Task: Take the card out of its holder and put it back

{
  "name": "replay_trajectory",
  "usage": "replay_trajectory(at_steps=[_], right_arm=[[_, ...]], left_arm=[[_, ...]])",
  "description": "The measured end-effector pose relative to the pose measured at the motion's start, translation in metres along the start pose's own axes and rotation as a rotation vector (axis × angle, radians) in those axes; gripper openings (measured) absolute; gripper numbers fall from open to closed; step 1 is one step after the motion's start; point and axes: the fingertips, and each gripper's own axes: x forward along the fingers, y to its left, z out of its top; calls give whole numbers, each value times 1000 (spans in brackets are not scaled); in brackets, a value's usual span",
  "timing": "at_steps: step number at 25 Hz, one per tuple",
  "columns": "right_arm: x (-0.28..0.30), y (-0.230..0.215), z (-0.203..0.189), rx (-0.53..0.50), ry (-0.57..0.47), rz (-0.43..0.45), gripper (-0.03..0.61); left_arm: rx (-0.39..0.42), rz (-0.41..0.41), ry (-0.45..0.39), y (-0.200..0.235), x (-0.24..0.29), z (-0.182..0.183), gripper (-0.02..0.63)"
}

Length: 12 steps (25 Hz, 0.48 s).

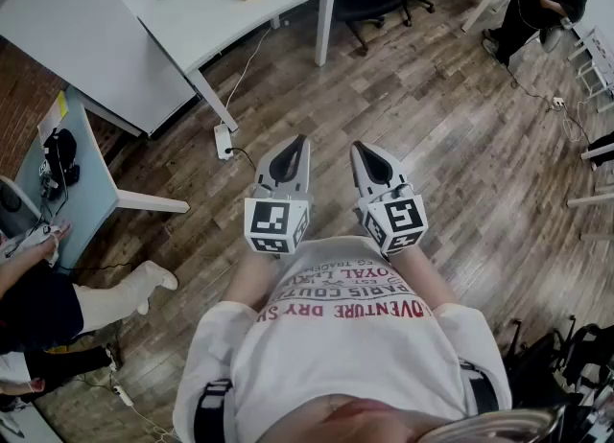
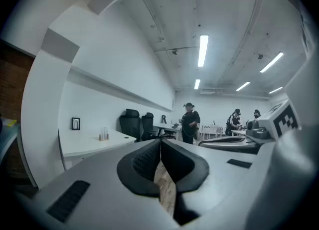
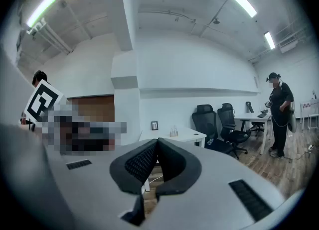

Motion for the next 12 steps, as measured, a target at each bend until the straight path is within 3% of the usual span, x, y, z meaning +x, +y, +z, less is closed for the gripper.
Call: replay_trajectory(at_steps=[12], right_arm=[[8,-11,-2,35,5,-19,25]], left_arm=[[-41,10,-5,7,4,2,25]])
